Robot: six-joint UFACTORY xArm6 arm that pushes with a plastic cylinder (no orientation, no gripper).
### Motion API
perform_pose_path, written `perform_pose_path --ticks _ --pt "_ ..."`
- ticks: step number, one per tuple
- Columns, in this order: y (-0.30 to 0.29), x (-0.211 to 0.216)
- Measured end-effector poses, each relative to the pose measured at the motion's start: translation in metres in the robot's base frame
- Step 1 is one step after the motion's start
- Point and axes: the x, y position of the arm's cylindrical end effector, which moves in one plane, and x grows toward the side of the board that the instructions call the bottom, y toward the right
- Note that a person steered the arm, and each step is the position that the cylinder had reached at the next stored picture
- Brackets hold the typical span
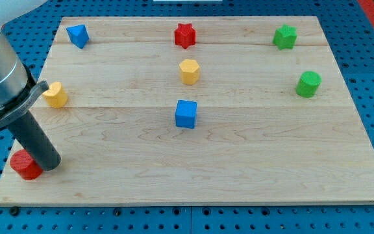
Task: Slide yellow hexagon a bit right
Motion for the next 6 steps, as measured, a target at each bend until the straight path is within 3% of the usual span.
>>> perform_pose_path --ticks 2,3,5,6 --pt "0.021 -0.002" --pt "0.064 -0.022" --pt "0.061 -0.107" --pt "0.086 -0.155"
